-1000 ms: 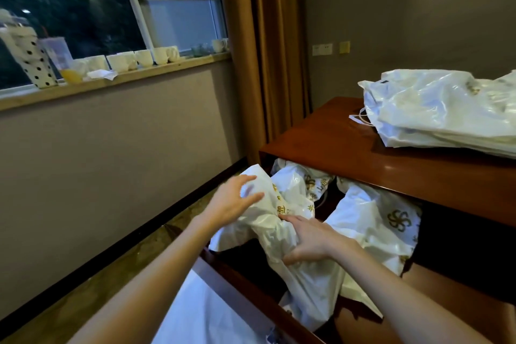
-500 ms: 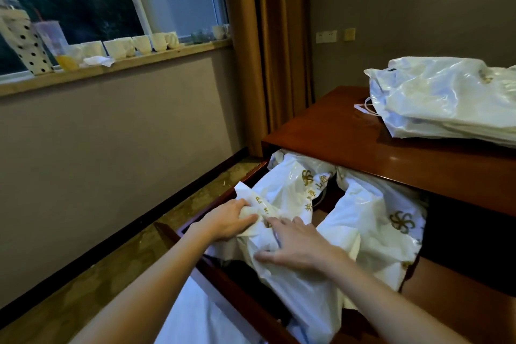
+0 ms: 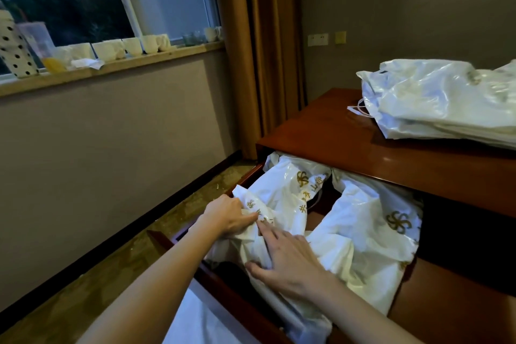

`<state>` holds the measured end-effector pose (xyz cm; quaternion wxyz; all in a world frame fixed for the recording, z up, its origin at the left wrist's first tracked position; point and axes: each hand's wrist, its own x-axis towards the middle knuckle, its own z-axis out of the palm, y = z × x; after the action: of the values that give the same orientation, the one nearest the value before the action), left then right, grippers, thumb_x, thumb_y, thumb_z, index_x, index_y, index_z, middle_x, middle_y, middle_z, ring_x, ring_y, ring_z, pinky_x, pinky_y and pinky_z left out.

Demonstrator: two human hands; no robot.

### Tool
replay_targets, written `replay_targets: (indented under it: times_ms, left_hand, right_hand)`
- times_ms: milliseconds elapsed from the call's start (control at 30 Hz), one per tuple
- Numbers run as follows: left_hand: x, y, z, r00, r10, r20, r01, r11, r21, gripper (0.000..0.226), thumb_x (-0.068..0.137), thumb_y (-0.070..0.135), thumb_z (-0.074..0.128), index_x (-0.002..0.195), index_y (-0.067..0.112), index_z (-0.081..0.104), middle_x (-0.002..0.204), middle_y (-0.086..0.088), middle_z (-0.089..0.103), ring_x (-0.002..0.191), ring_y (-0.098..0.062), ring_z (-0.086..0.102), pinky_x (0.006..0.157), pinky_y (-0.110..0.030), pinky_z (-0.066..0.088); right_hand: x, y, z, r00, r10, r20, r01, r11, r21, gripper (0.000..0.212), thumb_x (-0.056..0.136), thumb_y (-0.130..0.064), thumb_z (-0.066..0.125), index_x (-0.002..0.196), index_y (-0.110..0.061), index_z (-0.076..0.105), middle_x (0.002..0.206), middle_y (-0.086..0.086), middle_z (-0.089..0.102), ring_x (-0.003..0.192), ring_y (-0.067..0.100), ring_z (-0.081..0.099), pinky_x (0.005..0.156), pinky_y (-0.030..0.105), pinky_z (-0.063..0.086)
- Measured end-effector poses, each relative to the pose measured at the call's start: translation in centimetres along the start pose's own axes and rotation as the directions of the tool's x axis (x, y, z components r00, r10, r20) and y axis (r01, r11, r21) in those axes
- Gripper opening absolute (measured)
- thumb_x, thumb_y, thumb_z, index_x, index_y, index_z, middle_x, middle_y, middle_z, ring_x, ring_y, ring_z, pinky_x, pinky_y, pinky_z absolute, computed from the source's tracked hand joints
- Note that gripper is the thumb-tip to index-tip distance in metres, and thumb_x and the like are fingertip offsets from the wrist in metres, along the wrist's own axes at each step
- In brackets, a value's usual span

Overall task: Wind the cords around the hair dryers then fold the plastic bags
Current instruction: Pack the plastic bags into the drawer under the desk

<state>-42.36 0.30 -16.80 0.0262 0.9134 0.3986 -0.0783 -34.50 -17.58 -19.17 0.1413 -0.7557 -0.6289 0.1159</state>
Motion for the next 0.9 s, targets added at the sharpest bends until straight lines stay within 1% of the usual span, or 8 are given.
replay_targets:
  times_ms: [200,300,400,500,567,700,833,900]
  left_hand:
    - [0.8,0.2,-1.3,0.993,-0.012,0.116,0.011,1.000,0.002,0.062,0.089,0.065,0.049,0.109,0.009,0.065,0.113,-0.011,0.067,0.100,-0.027,0.061,0.084,-0.035,0.049]
    - [0.0,1.3,-1.4,1.000,0.011,0.026,-0.013,0.998,0.059,0.055,0.090,0.059,0.050,0.107,0.008,0.064,0.117,-0.013,0.062,0.096,-0.025,0.056,0.082,-0.035,0.047]
    - [-1.0,1.6,0.0,0.978,0.063,-0.200,-0.070,0.997,-0.027,0.055,0.091,0.053,0.053,0.127,0.012,0.051,0.132,-0.007,0.045,0.117,-0.026,0.048,0.090,-0.039,0.048]
    - [-1.4,0.5,1.1,0.971,0.152,-0.184,-0.175,0.978,-0.114,0.063,0.096,0.052,0.047,0.148,0.018,0.035,0.158,0.002,0.028,0.141,-0.022,0.033,0.109,-0.043,0.038]
    - [-1.3,-0.1,1.1,0.979,0.175,-0.102,-0.184,0.979,-0.085,0.066,0.098,0.054,0.043,0.152,0.020,0.030,0.160,0.002,0.028,0.145,-0.018,0.030,0.113,-0.040,0.035]
    - [-0.4,0.5,0.5,0.993,0.116,0.017,-0.117,0.990,0.083,0.063,0.094,0.060,0.042,0.140,0.018,0.049,0.135,-0.009,0.058,0.119,-0.028,0.056,0.090,-0.037,0.046]
    - [0.5,2.3,-0.8,0.990,0.050,0.131,-0.071,0.984,0.162,0.062,0.092,0.059,0.045,0.123,0.007,0.060,0.123,-0.015,0.062,0.109,-0.030,0.059,0.085,-0.035,0.046]
    - [0.6,2.7,-1.3,0.986,0.035,0.162,-0.065,0.981,0.184,0.063,0.093,0.057,0.045,0.126,0.005,0.058,0.128,-0.017,0.060,0.113,-0.032,0.057,0.088,-0.035,0.044]
  right_hand:
    - [-1.5,1.6,-0.9,0.997,0.029,0.069,-0.024,0.997,-0.073,0.090,0.080,-0.076,0.042,0.152,-0.033,0.008,0.155,0.000,0.028,0.129,0.026,0.034,0.103,0.043,0.031]
    - [-1.1,1.3,-0.5,0.998,0.051,0.042,-0.051,0.999,0.016,0.080,0.082,-0.072,0.045,0.148,-0.034,0.023,0.129,0.006,0.051,0.114,0.025,0.044,0.093,0.039,0.036]
    - [0.0,1.7,-1.1,0.992,0.098,0.078,-0.114,0.962,0.249,0.065,0.083,-0.070,0.049,0.133,-0.030,0.044,0.111,0.002,0.056,0.101,0.020,0.052,0.087,0.037,0.042]
    - [0.3,1.7,-1.0,0.992,0.089,0.089,-0.114,0.935,0.335,0.057,0.085,-0.070,0.044,0.124,-0.029,0.050,0.111,-0.001,0.061,0.097,0.020,0.058,0.086,0.037,0.044]
    - [-0.2,1.2,-0.7,0.994,0.076,0.083,-0.092,0.972,0.217,0.065,0.087,-0.071,0.034,0.137,-0.030,0.037,0.120,0.003,0.055,0.113,0.024,0.048,0.097,0.040,0.036]
    - [-2.2,0.2,-0.6,0.995,0.095,-0.029,-0.097,0.994,-0.053,0.095,0.080,-0.080,0.029,0.153,-0.028,-0.002,0.160,0.004,0.012,0.147,0.030,-0.001,0.112,0.060,-0.011]
    - [-3.0,0.7,1.7,0.988,0.136,-0.076,-0.146,0.978,-0.152,0.098,0.065,-0.081,0.036,0.143,-0.021,0.036,0.131,0.009,0.059,0.116,0.041,0.057,0.088,0.075,0.038]
    - [-2.7,1.0,2.5,0.986,0.164,-0.005,-0.163,0.976,-0.142,0.100,0.064,-0.079,0.030,0.146,-0.021,0.030,0.138,0.007,0.053,0.124,0.040,0.051,0.092,0.075,0.031]
